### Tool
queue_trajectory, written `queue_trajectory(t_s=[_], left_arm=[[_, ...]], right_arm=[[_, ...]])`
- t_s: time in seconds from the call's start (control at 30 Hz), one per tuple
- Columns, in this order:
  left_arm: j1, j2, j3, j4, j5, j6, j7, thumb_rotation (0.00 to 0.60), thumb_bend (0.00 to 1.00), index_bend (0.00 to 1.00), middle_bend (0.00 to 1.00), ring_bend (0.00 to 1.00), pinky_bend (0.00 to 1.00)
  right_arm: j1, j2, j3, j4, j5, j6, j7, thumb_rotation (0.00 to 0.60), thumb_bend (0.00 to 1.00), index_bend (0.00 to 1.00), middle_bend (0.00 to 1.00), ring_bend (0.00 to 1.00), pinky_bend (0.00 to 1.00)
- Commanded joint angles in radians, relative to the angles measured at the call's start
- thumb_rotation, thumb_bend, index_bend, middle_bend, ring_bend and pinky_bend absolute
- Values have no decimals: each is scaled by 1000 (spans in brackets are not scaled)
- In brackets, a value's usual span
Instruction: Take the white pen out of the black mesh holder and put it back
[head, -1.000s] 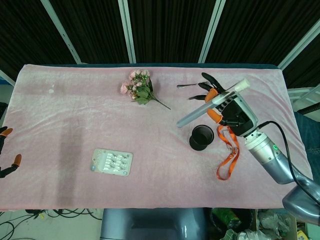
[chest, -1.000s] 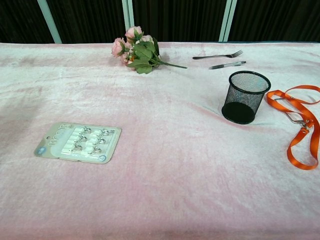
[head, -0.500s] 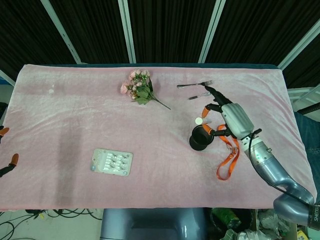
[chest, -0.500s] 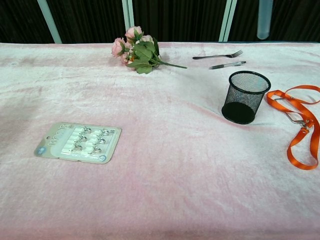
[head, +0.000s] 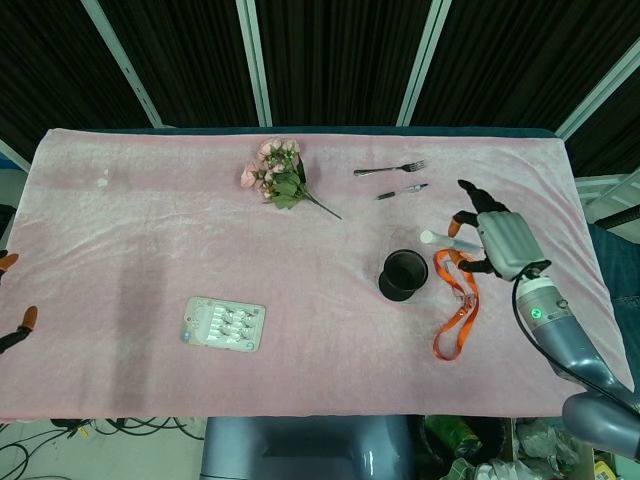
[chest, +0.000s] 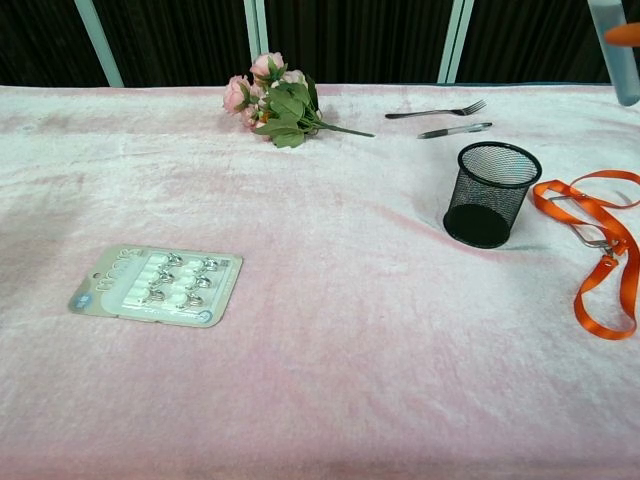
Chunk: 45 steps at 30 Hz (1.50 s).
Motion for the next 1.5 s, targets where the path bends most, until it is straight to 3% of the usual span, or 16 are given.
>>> queue_trajectory(t_s=[0.03, 0.27, 0.4, 0.5, 0.67, 0.77, 0.87, 0.97, 1.03, 1.2, 1.33, 1.5], left_arm=[[-1, -1, 0, 0, -1, -2, 3, 600, 354, 149, 106, 0, 28], [-1, -4, 5, -3, 5, -3, 12, 600, 354, 150, 106, 0, 29], [-1, -6, 5, -2, 2, -6, 15, 600, 354, 150, 106, 0, 28], [-1, -6, 5, -3, 2, -6, 15, 600, 354, 149, 106, 0, 29], [1, -4, 3, -3, 1, -2, 14, 600, 354, 150, 106, 0, 28], [2, -4, 0, -4, -4, 0, 14, 600, 354, 150, 105, 0, 30], [3, -4, -3, -8, -4, 6, 16, 600, 354, 150, 106, 0, 30], [3, -4, -6, -13, -4, 11, 21, 600, 354, 150, 105, 0, 30], [4, -6, -7, -15, -4, 14, 26, 600, 354, 150, 106, 0, 30], [2, -11, -4, -17, -5, 8, 37, 600, 354, 150, 106, 0, 30], [2, -11, -3, -18, -5, 8, 39, 600, 354, 150, 105, 0, 30], [3, -9, -4, -18, -5, 10, 38, 600, 354, 150, 105, 0, 30]], right_arm=[[52, -4, 86, -45, 83, -79, 290, 600, 308, 622, 14, 81, 189], [48, -64, 231, -118, 12, -165, 676, 600, 308, 623, 14, 81, 189], [-13, -79, 327, -170, -109, -200, 928, 600, 308, 623, 14, 81, 189], [-96, -71, 376, -190, -270, -191, 1124, 600, 308, 623, 14, 81, 188], [-183, -36, 352, -152, -492, -114, 1332, 600, 309, 624, 14, 81, 189], [-216, 16, 260, -52, -615, -88, 1388, 600, 309, 624, 14, 80, 189], [-199, 51, 176, 31, -663, -107, 1331, 600, 308, 625, 14, 81, 189], [-179, 60, 121, 108, -625, -138, 1113, 600, 309, 630, 14, 80, 189], [-172, 53, 98, 146, -552, -145, 923, 600, 310, 632, 14, 81, 189], [-151, 38, 70, 155, -331, -126, 640, 600, 310, 634, 14, 81, 189], [-103, 33, 51, 140, -192, -135, 532, 600, 311, 635, 14, 81, 189], [-33, 17, 56, 84, -99, -144, 506, 600, 311, 637, 14, 80, 189]])
